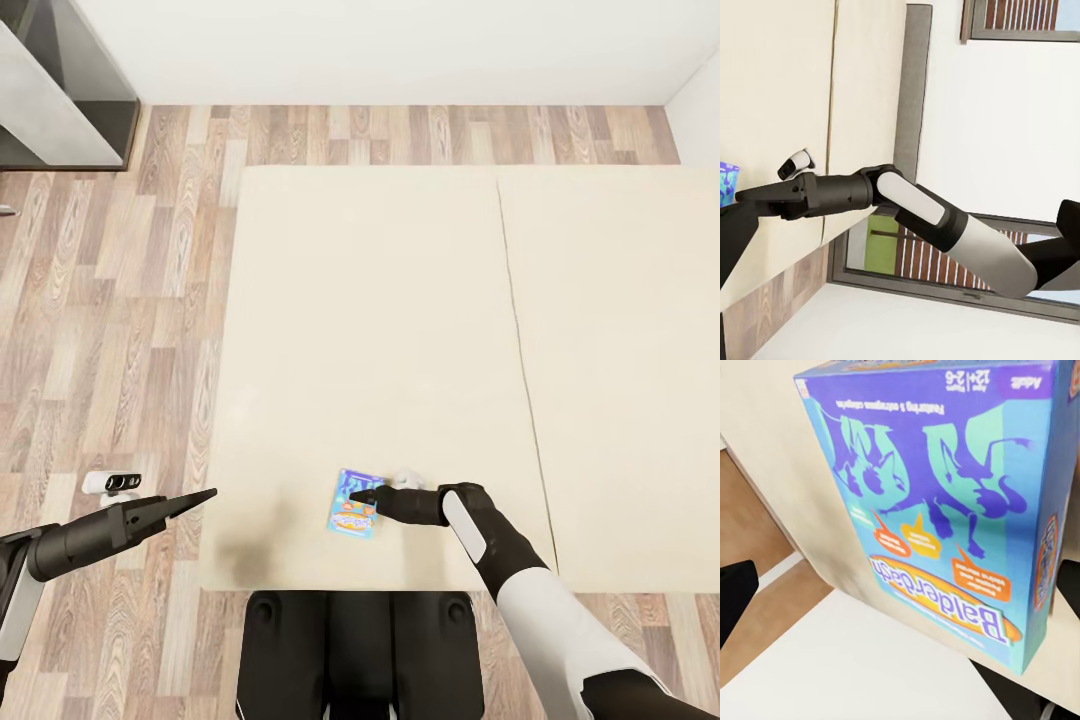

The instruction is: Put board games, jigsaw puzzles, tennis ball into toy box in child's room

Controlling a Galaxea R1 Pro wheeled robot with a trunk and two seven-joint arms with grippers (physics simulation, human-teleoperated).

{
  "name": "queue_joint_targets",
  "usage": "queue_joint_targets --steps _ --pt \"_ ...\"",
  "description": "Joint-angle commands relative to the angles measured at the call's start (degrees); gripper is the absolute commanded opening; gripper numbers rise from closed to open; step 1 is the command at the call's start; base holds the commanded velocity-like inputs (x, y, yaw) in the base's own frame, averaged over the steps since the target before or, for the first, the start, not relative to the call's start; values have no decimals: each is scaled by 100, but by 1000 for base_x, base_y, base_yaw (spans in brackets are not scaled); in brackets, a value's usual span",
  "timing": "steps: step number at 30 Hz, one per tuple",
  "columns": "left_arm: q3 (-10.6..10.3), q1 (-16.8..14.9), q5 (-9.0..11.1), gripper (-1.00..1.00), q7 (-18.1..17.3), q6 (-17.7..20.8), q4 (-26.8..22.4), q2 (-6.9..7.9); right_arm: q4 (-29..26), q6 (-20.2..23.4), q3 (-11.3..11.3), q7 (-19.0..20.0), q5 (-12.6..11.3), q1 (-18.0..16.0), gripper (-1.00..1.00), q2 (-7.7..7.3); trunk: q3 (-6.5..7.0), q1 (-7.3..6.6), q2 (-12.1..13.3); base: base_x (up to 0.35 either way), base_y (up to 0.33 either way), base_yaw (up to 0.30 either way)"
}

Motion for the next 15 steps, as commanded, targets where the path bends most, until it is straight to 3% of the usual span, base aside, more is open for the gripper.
queue_joint_targets --steps 1,15 --pt "0 -1 -5 100 -23 61 -1 1 -3 23 -1 10 4 0 100 -1 -6 3 -9 0 0 0" --pt "0 -1 -5 100 -23 61 -1 1 -3 23 -1 10 4 0 100 -2 -6 3 -9 0 38 0"
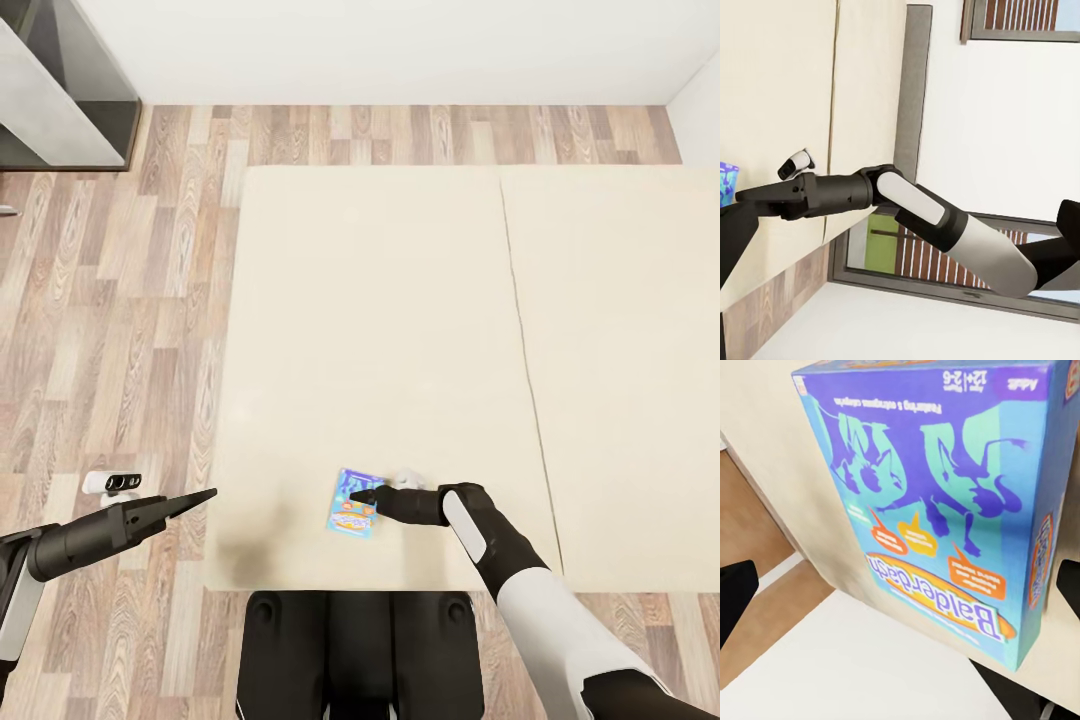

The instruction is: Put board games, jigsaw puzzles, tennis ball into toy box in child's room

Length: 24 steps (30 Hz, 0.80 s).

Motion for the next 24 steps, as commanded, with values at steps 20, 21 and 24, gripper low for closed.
queue_joint_targets --steps 20,21,24 --pt "2 -1 -5 100 -23 61 -1 1 -7 23 -1 18 4 -2 100 2 -6 3 -9 0 99 0" --pt "1 -1 -5 100 -23 61 -1 1 -6 23 -1 18 4 1 100 1 -6 3 -9 0 197 0" --pt "2 -1 -5 100 -23 61 -1 1 -8 23 -1 19 4 -1 100 1 -6 3 -9 0 169 0"
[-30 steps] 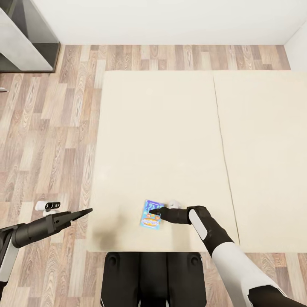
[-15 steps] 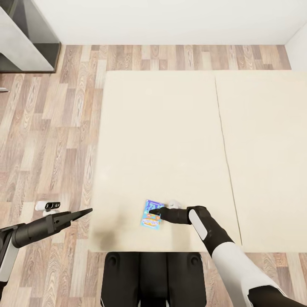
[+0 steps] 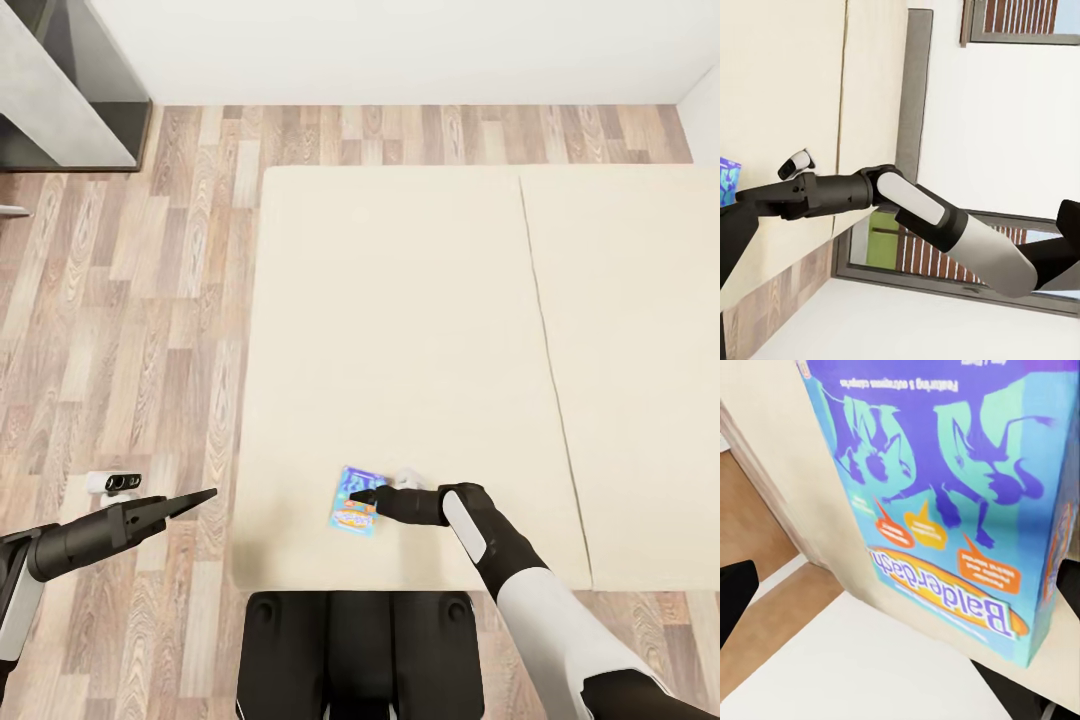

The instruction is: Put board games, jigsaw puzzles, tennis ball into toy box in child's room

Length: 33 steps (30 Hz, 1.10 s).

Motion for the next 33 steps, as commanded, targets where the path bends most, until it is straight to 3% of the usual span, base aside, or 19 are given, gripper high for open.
queue_joint_targets --steps 1,33 --pt "0 -1 -4 100 -24 61 0 2 -2 23 -2 9 4 -2 100 1 -6 3 -9 0 69 0" --pt "-2 -1 -4 100 -24 61 0 2 0 23 -2 8 5 1 100 6 -6 3 -9 0 56 0"
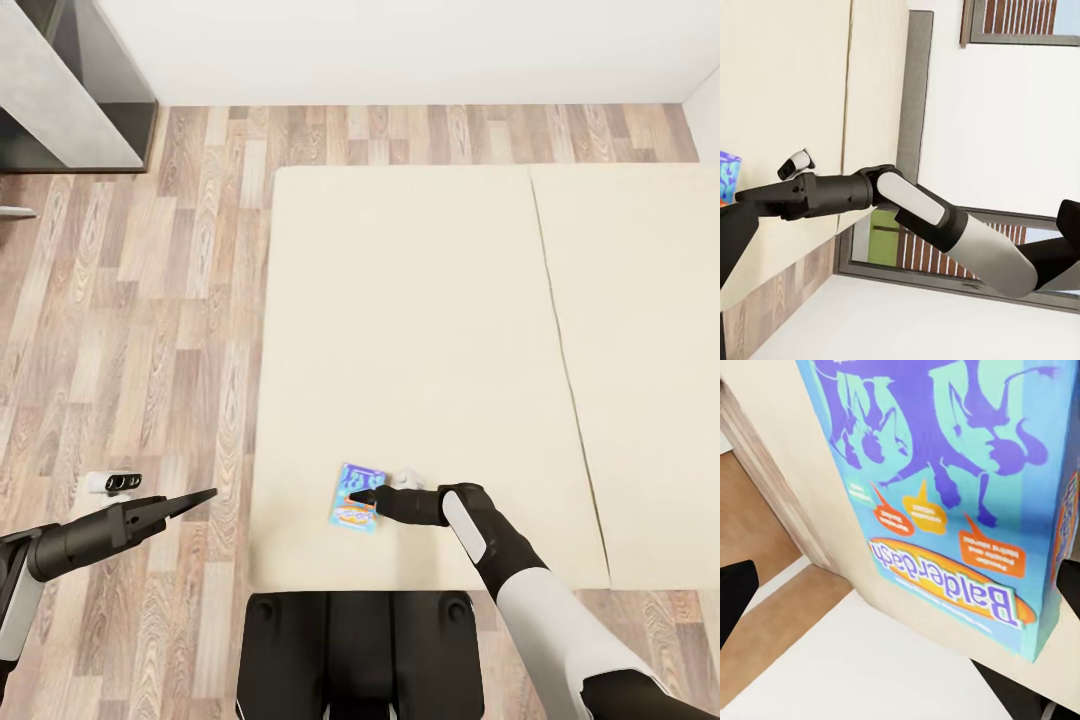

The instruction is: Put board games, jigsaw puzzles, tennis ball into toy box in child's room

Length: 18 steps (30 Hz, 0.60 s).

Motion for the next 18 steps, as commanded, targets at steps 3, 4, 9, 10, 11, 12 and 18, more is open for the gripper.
queue_joint_targets --steps 3,4,9,10,11,12,18 --pt "0 -1 -4 100 -23 61 -1 2 -4 23 -1 5 5 -4 100 1 -6 3 -9 0 129 0" --pt "0 -1 -4 100 -23 61 -1 2 -5 23 -1 3 4 -5 100 1 -6 3 -9 0 47 0" --pt "0 -1 -4 100 -23 61 -1 2 -4 23 -1 2 5 -4 100 2 -6 3 -9 0 60 0" --pt "1 -1 -4 100 -23 61 -1 2 -4 23 -1 3 4 -3 100 2 -6 3 -9 0 151 0" --pt "1 -1 -4 100 -23 61 -1 2 -5 23 -1 5 4 -1 100 2 -6 3 -9 0 172 0" --pt "0 -1 -4 100 -23 61 -1 2 -5 23 -1 4 4 -3 100 2 -6 3 -9 0 145 0" --pt "1 -1 -4 100 -23 61 -1 2 -4 23 -1 10 3 -1 100 2 -6 3 -9 0 88 0"
